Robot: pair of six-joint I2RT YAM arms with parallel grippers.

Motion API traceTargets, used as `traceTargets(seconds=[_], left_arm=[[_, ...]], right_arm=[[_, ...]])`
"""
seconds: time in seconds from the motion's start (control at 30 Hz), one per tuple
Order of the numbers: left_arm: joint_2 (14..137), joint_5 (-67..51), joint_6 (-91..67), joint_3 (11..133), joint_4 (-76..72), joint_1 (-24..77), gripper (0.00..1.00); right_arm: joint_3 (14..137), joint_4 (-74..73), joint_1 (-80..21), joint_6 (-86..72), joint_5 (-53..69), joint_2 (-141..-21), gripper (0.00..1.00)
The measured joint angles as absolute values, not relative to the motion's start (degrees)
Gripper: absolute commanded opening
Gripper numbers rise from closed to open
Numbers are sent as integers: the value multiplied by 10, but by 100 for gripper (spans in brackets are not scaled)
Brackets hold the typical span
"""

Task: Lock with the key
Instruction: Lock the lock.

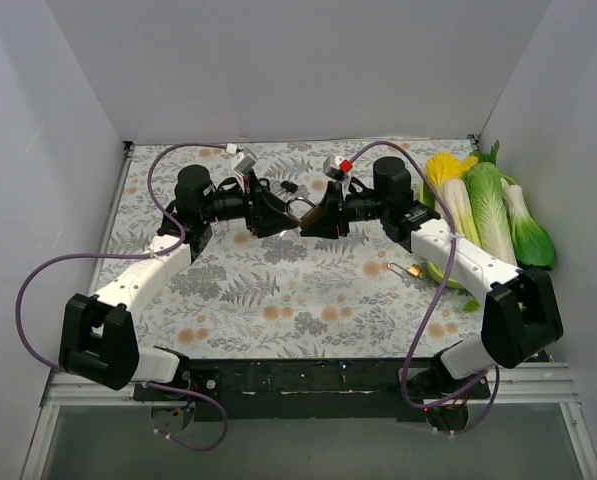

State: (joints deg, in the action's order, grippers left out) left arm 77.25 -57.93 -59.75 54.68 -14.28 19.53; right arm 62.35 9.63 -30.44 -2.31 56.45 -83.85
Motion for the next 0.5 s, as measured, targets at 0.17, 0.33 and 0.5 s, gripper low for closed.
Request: traceTargets(seconds=[0.17, 0.33, 0.5], left_arm=[[772, -591, -641, 546, -196, 197, 73], [774, -534, -729, 541, -228, 197, 78], [778, -420, -812, 549, -188, 201, 89]], right_arm=[[623, 126, -312, -54, 581, -839, 1], [607, 158, -321, -80, 520, -831, 1], [582, 160, -339, -84, 373, -806, 1]])
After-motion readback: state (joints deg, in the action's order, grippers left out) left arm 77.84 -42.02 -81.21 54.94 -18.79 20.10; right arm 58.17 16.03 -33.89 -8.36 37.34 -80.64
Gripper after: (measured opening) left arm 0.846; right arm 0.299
